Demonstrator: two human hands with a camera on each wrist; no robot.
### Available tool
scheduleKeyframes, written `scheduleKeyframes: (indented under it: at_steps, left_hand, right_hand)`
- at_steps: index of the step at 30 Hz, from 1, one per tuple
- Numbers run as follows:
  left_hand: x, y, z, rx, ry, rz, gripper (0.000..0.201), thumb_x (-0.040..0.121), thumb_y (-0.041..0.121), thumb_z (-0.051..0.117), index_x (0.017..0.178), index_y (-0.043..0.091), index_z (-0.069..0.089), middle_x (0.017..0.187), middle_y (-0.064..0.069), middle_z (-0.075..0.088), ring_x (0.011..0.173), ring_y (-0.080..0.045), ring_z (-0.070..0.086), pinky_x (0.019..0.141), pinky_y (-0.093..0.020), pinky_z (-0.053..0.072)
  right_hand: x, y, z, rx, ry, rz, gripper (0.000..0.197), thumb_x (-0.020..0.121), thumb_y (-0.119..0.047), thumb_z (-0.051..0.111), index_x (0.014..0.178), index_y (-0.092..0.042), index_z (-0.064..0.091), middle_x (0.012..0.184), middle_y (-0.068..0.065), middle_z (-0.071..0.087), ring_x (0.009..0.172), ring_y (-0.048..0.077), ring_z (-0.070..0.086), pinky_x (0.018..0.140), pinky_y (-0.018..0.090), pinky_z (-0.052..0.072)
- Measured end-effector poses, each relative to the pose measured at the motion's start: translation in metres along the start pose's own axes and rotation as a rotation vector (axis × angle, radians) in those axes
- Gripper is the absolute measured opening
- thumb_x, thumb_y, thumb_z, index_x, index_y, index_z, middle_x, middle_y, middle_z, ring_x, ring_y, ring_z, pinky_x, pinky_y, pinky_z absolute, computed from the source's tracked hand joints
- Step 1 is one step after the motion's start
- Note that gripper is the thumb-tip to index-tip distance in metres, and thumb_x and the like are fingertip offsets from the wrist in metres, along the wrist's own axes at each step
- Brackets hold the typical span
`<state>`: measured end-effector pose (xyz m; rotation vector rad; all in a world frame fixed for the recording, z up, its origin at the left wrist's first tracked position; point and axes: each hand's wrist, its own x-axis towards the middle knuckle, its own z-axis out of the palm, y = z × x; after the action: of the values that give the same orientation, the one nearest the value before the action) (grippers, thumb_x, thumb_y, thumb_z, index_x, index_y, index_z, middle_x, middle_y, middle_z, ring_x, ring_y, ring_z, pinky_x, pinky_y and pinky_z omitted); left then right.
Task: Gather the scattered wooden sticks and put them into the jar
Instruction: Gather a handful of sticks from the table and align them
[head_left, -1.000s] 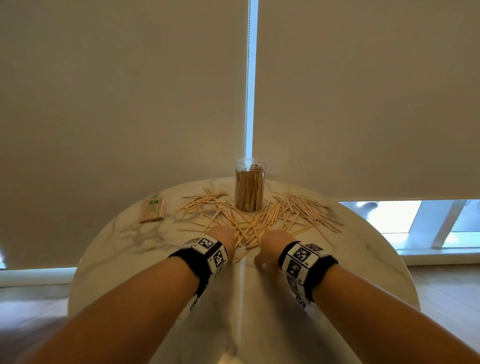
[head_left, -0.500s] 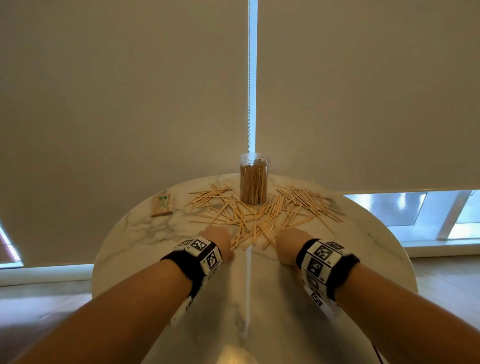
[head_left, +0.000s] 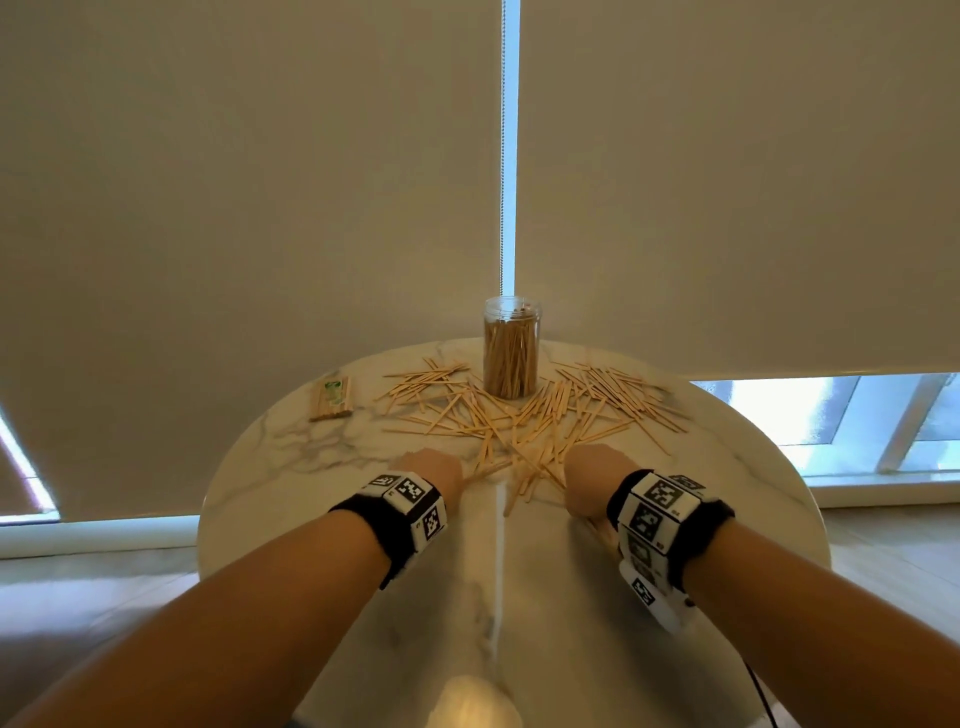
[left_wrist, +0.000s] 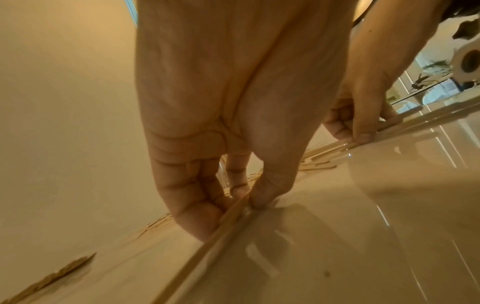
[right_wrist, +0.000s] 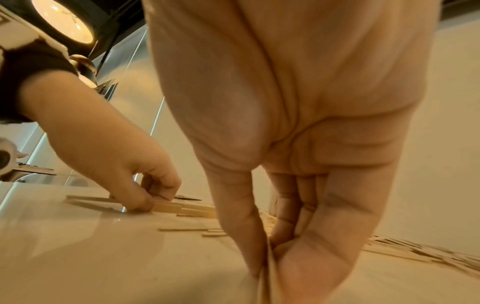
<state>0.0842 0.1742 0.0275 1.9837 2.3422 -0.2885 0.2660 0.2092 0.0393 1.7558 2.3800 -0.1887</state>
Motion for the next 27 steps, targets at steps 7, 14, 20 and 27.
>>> scheduleKeyframes:
  at_steps: [7,14,20,27]
  left_hand:
    - [0.005,-0.020,-0.014,-0.468,0.007,-0.080,0.028,0.102,0.012,0.044,0.128,0.002,0.042,0.120,-0.017,0.062,0.101,-0.029,0.062,0.079,-0.033,0.046]
    - [0.002,0.002,-0.024,-1.355,0.050,0.026,0.018,0.097,0.007,0.039,0.087,0.009,0.053,0.075,-0.006,0.053,0.060,-0.015,0.044,0.053,-0.027,0.035]
    - [0.000,0.034,-0.027,-1.469,0.221,0.093,0.026,0.100,0.018,0.037,0.106,0.015,0.063,0.103,-0.009,0.067,0.088,-0.024,0.064,0.074,-0.043,0.056]
    - [0.015,0.030,-0.018,-1.496,0.296,0.105,0.036,0.107,0.037,0.034,0.113,0.016,0.063,0.102,-0.007,0.071,0.091,-0.023,0.070,0.080,-0.044,0.059]
  right_hand:
    - [0.001,0.023,-0.011,0.353,0.000,0.000,0.019,0.094,-0.015,0.064,0.107,-0.003,0.070,0.100,0.008,0.068,0.091,0.021,0.065,0.089,0.030,0.055]
    - [-0.009,0.005,-0.027,1.192,0.084,-0.142,0.011,0.093,-0.005,0.067,0.102,0.001,0.066,0.090,0.013,0.072,0.075,0.020,0.071,0.068,0.030,0.062]
    - [-0.004,-0.027,-0.030,1.276,0.269,-0.211,0.014,0.092,-0.011,0.070,0.098,-0.001,0.064,0.089,0.013,0.074,0.076,0.022,0.076,0.074,0.039,0.064]
    - [0.004,-0.039,-0.027,1.035,0.350,-0.295,0.011,0.088,-0.006,0.068,0.092,-0.013,0.076,0.085,0.005,0.076,0.081,0.020,0.074,0.078,0.041,0.063]
